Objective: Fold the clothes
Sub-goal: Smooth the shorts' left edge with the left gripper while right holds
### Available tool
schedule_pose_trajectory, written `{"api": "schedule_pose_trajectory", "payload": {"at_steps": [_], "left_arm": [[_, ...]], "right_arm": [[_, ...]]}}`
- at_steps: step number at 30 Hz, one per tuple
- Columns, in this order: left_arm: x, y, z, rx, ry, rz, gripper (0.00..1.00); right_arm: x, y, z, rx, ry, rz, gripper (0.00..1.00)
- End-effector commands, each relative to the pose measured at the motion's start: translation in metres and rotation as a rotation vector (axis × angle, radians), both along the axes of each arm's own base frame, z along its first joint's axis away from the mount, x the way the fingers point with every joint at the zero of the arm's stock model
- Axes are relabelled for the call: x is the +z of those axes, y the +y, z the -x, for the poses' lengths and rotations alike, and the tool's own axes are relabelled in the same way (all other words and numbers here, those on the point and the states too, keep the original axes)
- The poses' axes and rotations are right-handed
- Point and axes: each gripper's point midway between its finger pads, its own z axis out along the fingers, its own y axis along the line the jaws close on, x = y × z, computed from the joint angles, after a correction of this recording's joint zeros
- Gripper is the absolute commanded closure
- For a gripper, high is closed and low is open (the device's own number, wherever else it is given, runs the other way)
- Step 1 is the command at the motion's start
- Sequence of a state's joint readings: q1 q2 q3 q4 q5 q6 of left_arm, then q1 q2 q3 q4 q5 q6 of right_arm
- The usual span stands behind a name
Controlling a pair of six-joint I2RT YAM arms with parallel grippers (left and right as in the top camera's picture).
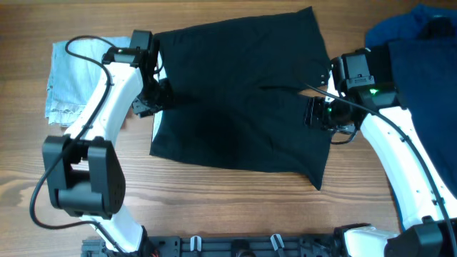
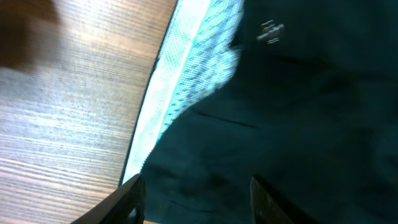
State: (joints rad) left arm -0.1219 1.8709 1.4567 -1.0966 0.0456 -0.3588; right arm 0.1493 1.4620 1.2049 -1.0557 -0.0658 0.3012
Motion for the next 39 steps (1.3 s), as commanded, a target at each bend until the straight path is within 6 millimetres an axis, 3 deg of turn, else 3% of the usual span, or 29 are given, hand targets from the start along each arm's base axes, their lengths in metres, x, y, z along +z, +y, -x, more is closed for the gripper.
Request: {"api": "schedule_pose_trajectory", "payload": {"at_steps": [1,5,8,12,19,24,30,39], "left_arm": [[-0.024,0.016,0.007,0.029,0.047,-0.004,0.47],[-0.029,0.017,0.007,-0.011,0.042,0.03,0.45],[-0.034,0.001,-0.001,-0.151,-0.019,0.167,0.43],[-0.026,-0.009,-0.01,-0.258,-0.095,0.305,0.44],[-0.038,0.004,-0.015,-0.28,-0.143,0.331,0.43],[-0.04,-0.015,-0.008,-0.381,-0.192,0.446,0.43],[-0.039,-0.019,0.003,-0.368,-0.146,0.48,0.51],[-0.058,0.002,-0.009,-0.379,-0.19,0.334,0.46]], "right_arm": [[-0.004,-0.009,-0.012,-0.005,-0.013,0.048,0.36],[-0.008,-0.009,-0.014,0.019,-0.009,0.056,0.34],[-0.009,-0.008,-0.017,0.023,-0.018,0.055,0.32],[-0.008,-0.008,-0.018,0.069,-0.025,0.068,0.32],[-0.007,-0.008,-0.022,0.069,-0.042,0.069,0.31],[-0.007,-0.008,-0.023,0.091,-0.049,0.075,0.28],[-0.007,-0.008,-0.023,0.092,-0.049,0.075,0.27],[-0.006,-0.008,-0.024,0.091,-0.053,0.074,0.27]]}}
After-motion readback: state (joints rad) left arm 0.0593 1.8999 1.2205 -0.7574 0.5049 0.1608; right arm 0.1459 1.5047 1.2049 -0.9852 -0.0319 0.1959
